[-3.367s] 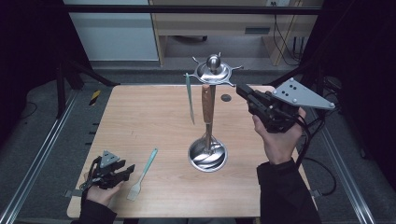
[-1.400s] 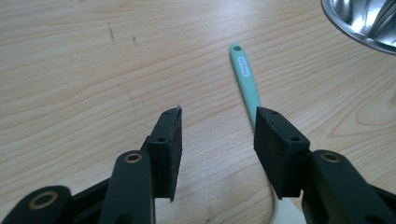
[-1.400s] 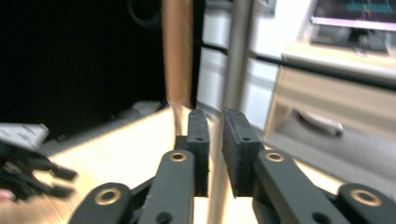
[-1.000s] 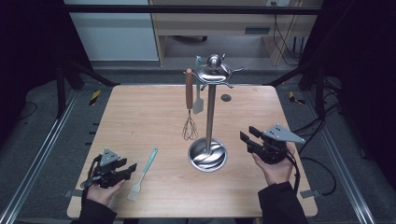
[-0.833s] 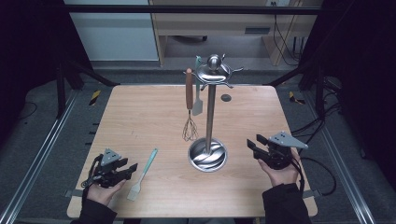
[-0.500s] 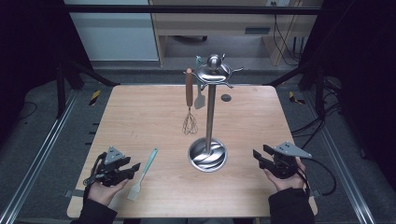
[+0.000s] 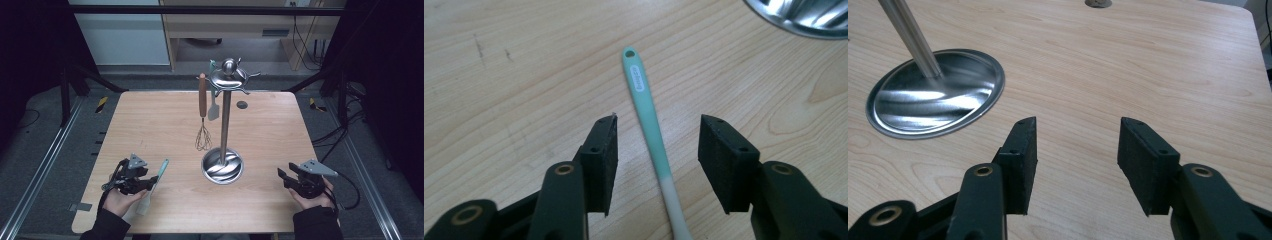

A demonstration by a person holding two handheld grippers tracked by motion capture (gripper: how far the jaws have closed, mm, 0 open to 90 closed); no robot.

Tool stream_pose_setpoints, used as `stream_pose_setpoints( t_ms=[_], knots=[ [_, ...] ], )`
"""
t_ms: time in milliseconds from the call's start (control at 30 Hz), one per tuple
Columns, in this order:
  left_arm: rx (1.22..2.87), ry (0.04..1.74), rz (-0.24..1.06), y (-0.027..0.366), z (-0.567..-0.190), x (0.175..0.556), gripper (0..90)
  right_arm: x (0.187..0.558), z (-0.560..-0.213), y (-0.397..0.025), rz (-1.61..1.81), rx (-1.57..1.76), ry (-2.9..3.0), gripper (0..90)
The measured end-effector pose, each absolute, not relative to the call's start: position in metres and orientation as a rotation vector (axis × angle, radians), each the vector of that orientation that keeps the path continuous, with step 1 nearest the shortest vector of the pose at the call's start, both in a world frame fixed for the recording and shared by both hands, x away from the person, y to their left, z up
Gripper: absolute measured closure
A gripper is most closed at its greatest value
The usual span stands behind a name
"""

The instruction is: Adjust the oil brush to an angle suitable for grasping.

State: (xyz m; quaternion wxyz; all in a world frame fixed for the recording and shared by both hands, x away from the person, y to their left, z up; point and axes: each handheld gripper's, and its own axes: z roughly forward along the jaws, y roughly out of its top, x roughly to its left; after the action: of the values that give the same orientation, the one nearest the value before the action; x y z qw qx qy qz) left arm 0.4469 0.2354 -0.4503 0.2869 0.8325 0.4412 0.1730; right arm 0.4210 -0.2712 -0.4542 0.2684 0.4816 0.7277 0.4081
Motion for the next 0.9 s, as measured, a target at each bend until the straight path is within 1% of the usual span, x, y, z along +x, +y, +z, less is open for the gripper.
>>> stream_pose_setpoints(
  t_ms=[333,433,733,900],
  knots=[
    [2.291,1.205,0.409,0.231,-0.466,0.450,61.6,0.421,-0.460,-0.268,1.089,1.314,1.991,54.6],
    [2.304,1.210,0.384,0.229,-0.467,0.449,63.9,0.422,-0.460,-0.266,1.088,1.302,1.998,55.0],
    [2.296,1.243,0.374,0.228,-0.471,0.451,70.1,0.422,-0.462,-0.268,1.088,1.306,1.999,55.4],
    [2.320,1.255,0.367,0.226,-0.474,0.451,72.5,0.423,-0.463,-0.269,1.087,1.300,2.002,55.4]
  ],
)
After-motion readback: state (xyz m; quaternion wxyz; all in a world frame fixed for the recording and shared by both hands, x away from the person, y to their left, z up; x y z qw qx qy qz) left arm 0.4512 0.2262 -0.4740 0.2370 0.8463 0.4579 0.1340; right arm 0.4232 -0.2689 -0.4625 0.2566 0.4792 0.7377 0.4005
